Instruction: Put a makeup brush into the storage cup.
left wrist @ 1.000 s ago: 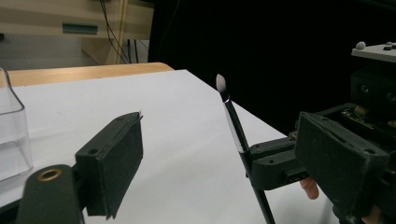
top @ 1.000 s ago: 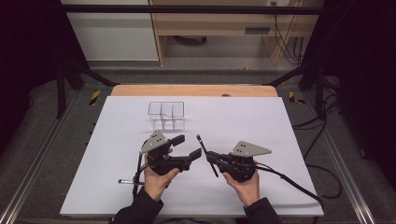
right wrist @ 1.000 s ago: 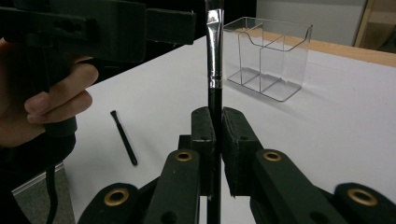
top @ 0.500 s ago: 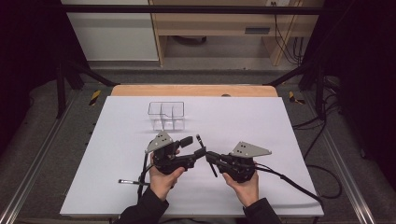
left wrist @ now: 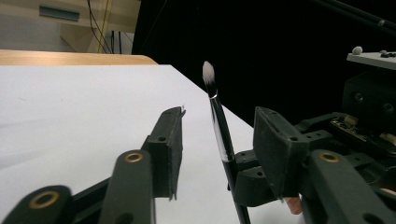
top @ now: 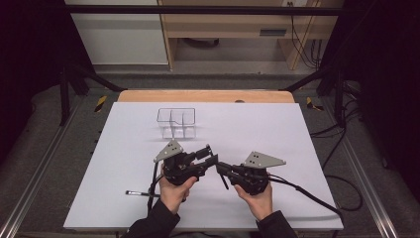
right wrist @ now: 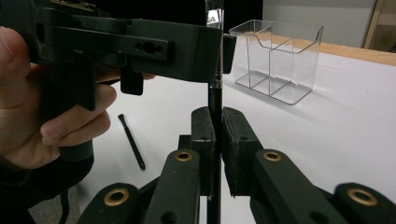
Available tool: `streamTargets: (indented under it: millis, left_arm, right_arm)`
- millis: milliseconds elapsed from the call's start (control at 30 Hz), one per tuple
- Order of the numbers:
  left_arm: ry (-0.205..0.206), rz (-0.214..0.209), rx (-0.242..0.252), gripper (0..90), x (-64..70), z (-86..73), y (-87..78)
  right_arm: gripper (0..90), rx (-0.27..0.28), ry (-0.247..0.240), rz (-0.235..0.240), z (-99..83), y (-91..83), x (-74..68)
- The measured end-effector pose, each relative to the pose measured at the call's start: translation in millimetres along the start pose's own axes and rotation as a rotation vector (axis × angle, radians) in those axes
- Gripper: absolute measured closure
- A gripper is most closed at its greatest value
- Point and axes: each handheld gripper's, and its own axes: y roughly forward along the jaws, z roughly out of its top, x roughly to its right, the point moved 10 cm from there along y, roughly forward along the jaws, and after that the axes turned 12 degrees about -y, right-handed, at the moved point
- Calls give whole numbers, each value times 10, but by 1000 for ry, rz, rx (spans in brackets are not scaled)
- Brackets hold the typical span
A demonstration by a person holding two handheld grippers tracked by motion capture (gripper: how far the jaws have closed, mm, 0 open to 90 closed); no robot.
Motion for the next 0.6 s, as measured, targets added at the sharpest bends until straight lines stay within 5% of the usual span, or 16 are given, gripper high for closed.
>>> streamTargets:
  millis: [600]
  left_arm:
    - [-40, -3, -4, 753, 16, -27, 9]
  right_arm:
    - [839, 7, 4, 12, 5, 9, -17]
